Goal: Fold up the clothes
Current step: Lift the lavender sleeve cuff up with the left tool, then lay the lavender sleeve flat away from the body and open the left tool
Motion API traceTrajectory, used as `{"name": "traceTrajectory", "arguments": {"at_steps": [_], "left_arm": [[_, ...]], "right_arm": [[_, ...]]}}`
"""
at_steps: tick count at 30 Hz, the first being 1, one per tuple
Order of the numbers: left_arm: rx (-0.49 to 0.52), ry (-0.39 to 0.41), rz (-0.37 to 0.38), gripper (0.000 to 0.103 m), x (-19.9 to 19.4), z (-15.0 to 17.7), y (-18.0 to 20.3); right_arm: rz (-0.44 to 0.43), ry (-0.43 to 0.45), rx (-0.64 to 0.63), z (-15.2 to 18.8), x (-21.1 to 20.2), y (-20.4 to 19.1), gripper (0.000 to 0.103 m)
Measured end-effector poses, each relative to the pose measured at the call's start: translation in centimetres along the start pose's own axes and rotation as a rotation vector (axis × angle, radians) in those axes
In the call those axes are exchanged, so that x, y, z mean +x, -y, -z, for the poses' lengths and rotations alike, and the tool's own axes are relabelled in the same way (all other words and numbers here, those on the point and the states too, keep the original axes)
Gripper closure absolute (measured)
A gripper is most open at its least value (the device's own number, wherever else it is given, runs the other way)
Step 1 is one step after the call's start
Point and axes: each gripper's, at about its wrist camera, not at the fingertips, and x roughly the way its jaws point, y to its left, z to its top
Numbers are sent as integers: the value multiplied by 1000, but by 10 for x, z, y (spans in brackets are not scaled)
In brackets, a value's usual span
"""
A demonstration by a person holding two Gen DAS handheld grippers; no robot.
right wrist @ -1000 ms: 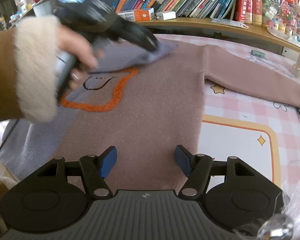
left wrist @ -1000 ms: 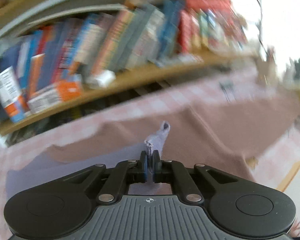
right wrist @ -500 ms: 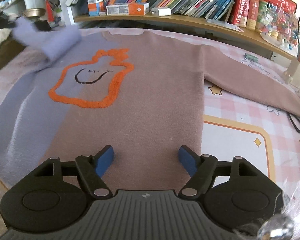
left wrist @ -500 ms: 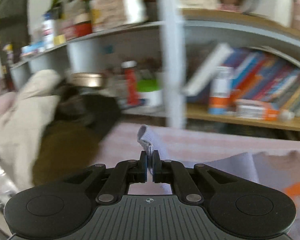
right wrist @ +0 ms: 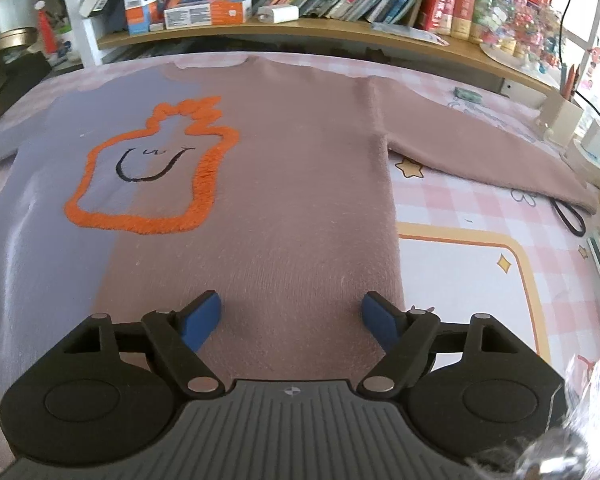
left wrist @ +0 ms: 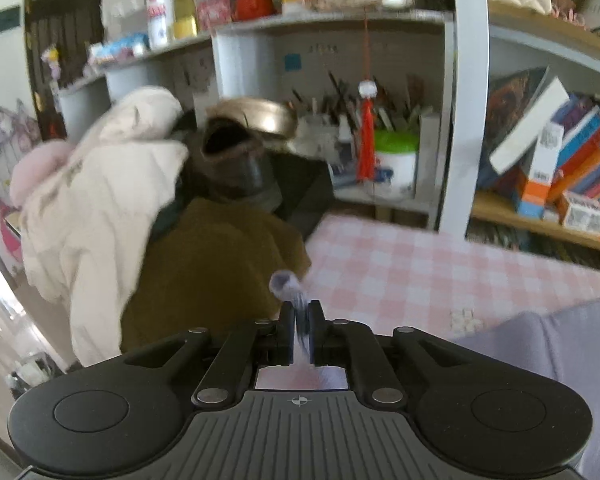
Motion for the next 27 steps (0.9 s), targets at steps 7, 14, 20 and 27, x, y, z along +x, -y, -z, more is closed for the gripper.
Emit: {"name": "traceTrajectory", "arguments": {"at_steps": [7, 14, 20, 27], "left_arm": [[-27, 33, 37, 34, -24, 22, -16], [17, -26, 229, 34, -68, 73, 6], [-40, -163, 422, 36, -106, 134, 62], [4, -208, 473, 38, -137, 164, 114]], "right_arm": [[48, 1, 79, 7, -7, -9, 29], [86, 18, 156, 20, -21, -12, 31], [72, 37, 187, 33, -39, -2, 37], [105, 88, 231, 51, -63, 29, 56]]}}
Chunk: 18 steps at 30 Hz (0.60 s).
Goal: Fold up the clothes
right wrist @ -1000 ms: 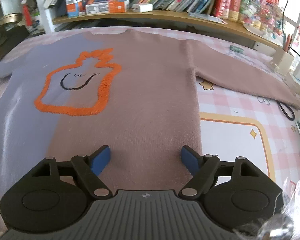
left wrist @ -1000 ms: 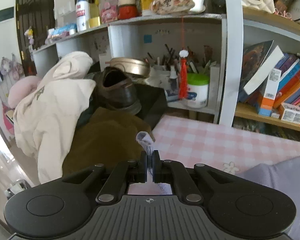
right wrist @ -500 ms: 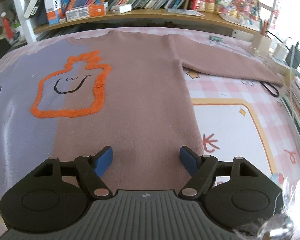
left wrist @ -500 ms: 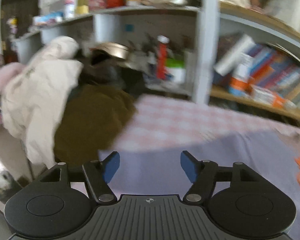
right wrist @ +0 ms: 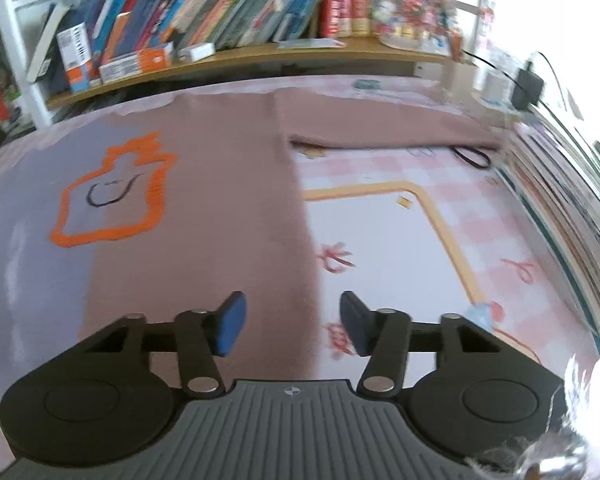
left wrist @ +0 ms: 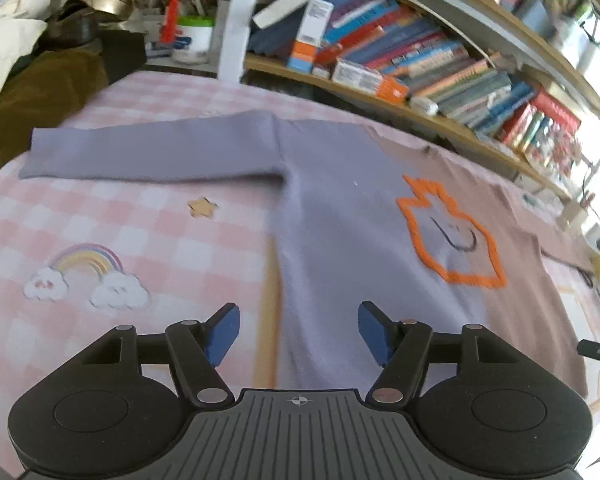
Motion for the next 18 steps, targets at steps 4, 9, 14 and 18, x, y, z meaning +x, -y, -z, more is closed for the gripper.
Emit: {"name": "traceTrajectory", "arguments": {"at_steps": [4, 9, 14, 18], "left_arm": [[-2, -16, -45, 38, -1, 6, 9], [14, -31, -92, 49, -7, 13, 15], [-32, -82, -94, 60, -2, 19, 15], [-55, -83, -85, 82, 0, 22, 17]], "right_arm": [[-49, -17, 50, 12, -6, 20, 61], [-111, -42, 47, 21, -4, 23, 68], [-130, -68, 24, 20, 4, 17, 81], [-139, -72, -20, 18, 4, 15, 94]]}}
